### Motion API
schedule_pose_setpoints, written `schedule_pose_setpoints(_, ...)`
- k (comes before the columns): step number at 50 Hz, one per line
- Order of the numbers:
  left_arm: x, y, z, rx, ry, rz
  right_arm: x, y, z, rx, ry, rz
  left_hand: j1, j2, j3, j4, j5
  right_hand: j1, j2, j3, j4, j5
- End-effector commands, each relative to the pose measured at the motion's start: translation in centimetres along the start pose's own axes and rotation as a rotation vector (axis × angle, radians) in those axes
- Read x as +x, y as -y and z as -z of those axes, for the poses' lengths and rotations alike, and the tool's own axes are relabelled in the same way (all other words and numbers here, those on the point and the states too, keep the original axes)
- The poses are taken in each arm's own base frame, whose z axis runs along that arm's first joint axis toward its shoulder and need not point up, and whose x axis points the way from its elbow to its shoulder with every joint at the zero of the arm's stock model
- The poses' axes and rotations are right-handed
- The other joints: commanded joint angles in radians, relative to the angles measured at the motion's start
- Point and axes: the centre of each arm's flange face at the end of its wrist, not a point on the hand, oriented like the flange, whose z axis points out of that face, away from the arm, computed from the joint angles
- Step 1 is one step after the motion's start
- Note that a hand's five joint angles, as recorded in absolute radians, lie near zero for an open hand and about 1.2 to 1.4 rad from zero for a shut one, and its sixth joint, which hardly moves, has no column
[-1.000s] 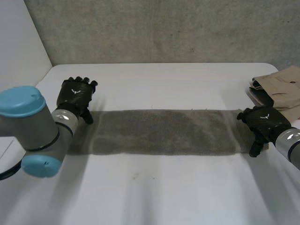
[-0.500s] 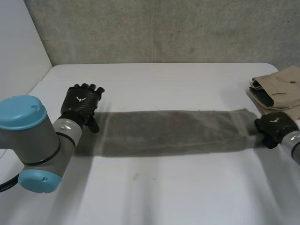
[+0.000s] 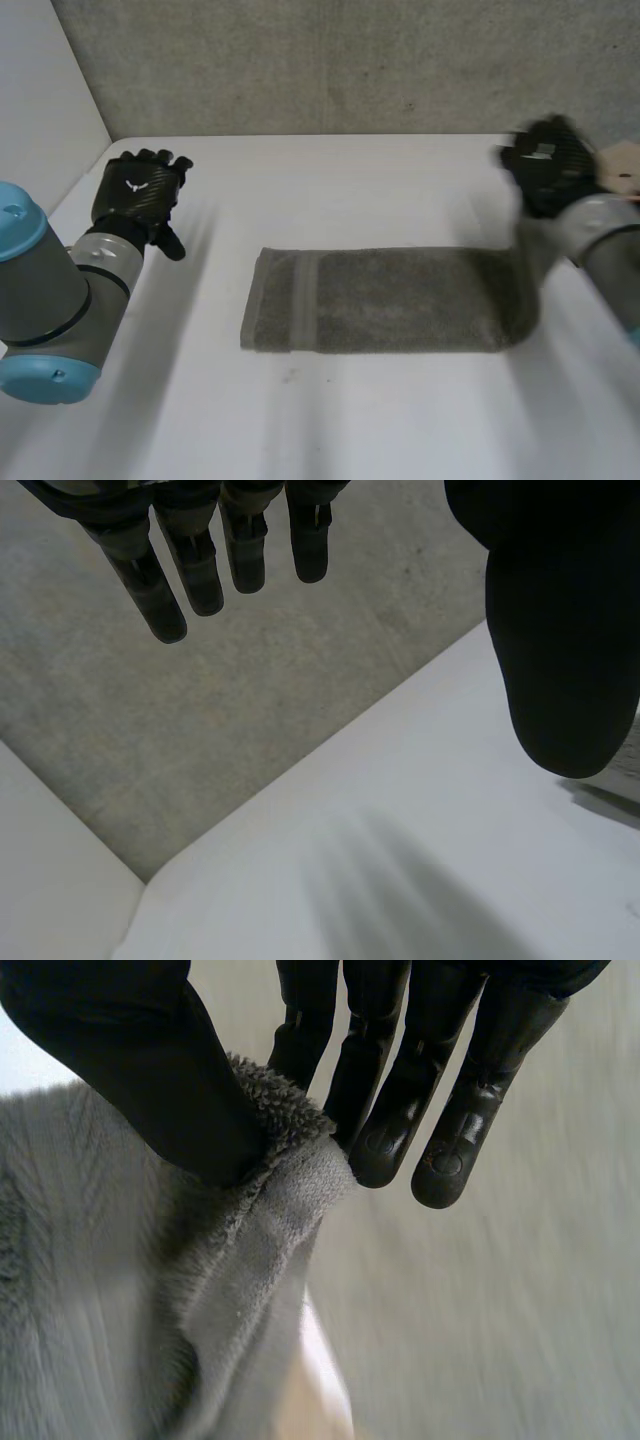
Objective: Fold the laundry.
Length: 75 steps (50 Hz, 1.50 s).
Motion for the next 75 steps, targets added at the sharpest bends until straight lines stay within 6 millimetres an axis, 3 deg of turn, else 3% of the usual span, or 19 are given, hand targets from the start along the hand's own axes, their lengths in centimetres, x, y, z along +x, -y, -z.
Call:
schedule_pose_setpoints(1,-0.4,0.2,0.1,0.006,0.011,0.001,-11.0,10.0,1.3,0.338,0.315,-0.034,-0.019,-0.025,-0.029,-0.024,-0.024,0.41,0.218,0.215,0.207,0.231)
schedule_pose_setpoints(4,-0.1,-0.2,0.3,-0.006,0.002,0.001,-16.1,12.6,2.7,0.425,0.432,-0.033,-0.022,-0.028,-0.032,-0.027,-0.027,0.41,0.218,0.215,0.207,0.231)
schedule_pose_setpoints(8,0.5,-0.4,0.4,-0.013,-0.014,-0.001,-21.1,12.1,3.1,0.411,0.542,-0.039,-0.025,-0.031,-0.035,-0.03,-0.029,0.41,0.218,0.215,0.207,0.231)
schedule_pose_setpoints(9,0.5,-0.4,0.4,-0.013,-0.015,-0.002,-21.7,11.8,3.2,0.398,0.562,-0.041,-0.028,-0.034,-0.038,-0.033,-0.032,0.225,0.033,0.03,0.022,0.047)
schedule_pose_setpoints(10,0.7,-0.4,0.5,-0.013,-0.02,-0.002,-22.1,11.4,3.3,0.365,0.582,-0.043,-0.028,-0.034,-0.038,-0.033,-0.032,-0.297,-0.489,-0.492,-0.5,-0.476)
schedule_pose_setpoints(12,1.1,-0.4,0.6,-0.014,-0.032,-0.002,-21.2,11.2,3.1,0.292,0.573,-0.069,-0.028,-0.034,-0.038,-0.033,-0.032,-0.761,-0.953,-0.955,-0.964,-0.939)
schedule_pose_setpoints(13,1.6,-0.5,0.7,-0.014,-0.048,-0.005,-20.9,11.2,3.2,0.273,0.568,-0.082,-0.028,-0.034,-0.038,-0.033,-0.032,-0.812,-1.004,-1.006,-1.015,-0.99)
schedule_pose_setpoints(18,3.1,0.3,1.0,0.015,-0.09,-0.006,-17.3,9.7,1.9,0.103,0.476,-0.243,-0.028,-0.034,-0.038,-0.033,-0.032,-0.812,-1.004,-1.006,-1.015,-0.99)
schedule_pose_setpoints(19,3.3,0.4,1.0,0.022,-0.092,-0.005,-15.5,8.0,1.3,0.028,0.434,-0.312,-0.028,-0.034,-0.038,-0.033,-0.032,-0.812,-1.004,-1.006,-1.015,-0.99)
schedule_pose_setpoints(24,5.0,1.2,0.6,0.054,-0.133,-0.005,-11.2,5.1,2.3,-0.094,0.374,-0.439,-0.028,-0.034,-0.038,-0.033,-0.032,-0.812,-1.004,-1.006,-1.015,-0.99)
schedule_pose_setpoints(32,8.1,0.8,0.7,0.052,-0.209,-0.009,-10.8,-0.9,5.0,-0.282,0.396,-0.489,-0.025,-0.031,-0.035,-0.03,-0.029,-0.812,-1.004,-1.006,-1.015,-0.99)
schedule_pose_setpoints(37,8.8,0.3,0.8,0.042,-0.227,-0.014,-11.9,-3.4,5.1,-0.318,0.43,-0.502,-0.025,-0.031,-0.035,-0.03,-0.029,-0.35,-0.543,-0.545,-0.554,-0.529)
schedule_pose_setpoints(41,9.0,0.4,1.0,0.044,-0.231,-0.014,-11.5,-4.3,4.4,-0.316,0.412,-0.481,-0.025,-0.031,-0.035,-0.03,-0.029,0.386,0.194,0.191,0.183,0.207)
schedule_pose_setpoints(51,8.6,0.7,1.3,0.043,-0.221,-0.013,-10.5,-5.6,5.1,-0.371,0.377,-0.489,-0.028,-0.034,-0.038,-0.033,-0.032,0.41,0.218,0.215,0.207,0.231)
schedule_pose_setpoints(56,8.3,0.7,1.6,0.041,-0.214,-0.013,-8.2,-5.6,5.5,-0.376,0.315,-0.468,-0.028,-0.034,-0.038,-0.033,-0.032,0.41,0.218,0.215,0.207,0.231)
schedule_pose_setpoints(66,7.2,0.5,2.2,0.024,-0.194,-0.013,-5.2,-4.0,4.9,-0.323,0.204,-0.161,-0.034,-0.04,-0.043,-0.039,-0.038,0.41,0.218,0.215,0.207,0.231)
schedule_pose_setpoints(68,7.1,0.6,2.2,0.027,-0.19,-0.013,-5.5,-2.5,4.5,-0.273,0.211,-0.134,-0.034,-0.04,-0.043,-0.039,-0.038,0.41,0.218,0.215,0.207,0.231)
schedule_pose_setpoints(73,6.7,1.3,2.1,0.045,-0.177,-0.01,-9.1,5.8,4.8,-0.01,0.303,-0.099,-0.034,-0.04,-0.043,-0.039,-0.038,0.41,0.218,0.215,0.207,0.231)
schedule_pose_setpoints(75,6.4,1.6,2.1,0.055,-0.169,-0.008,-10.6,7.3,5.1,0.049,0.338,-0.092,-0.034,-0.04,-0.043,-0.039,-0.038,0.41,0.218,0.215,0.207,0.231)
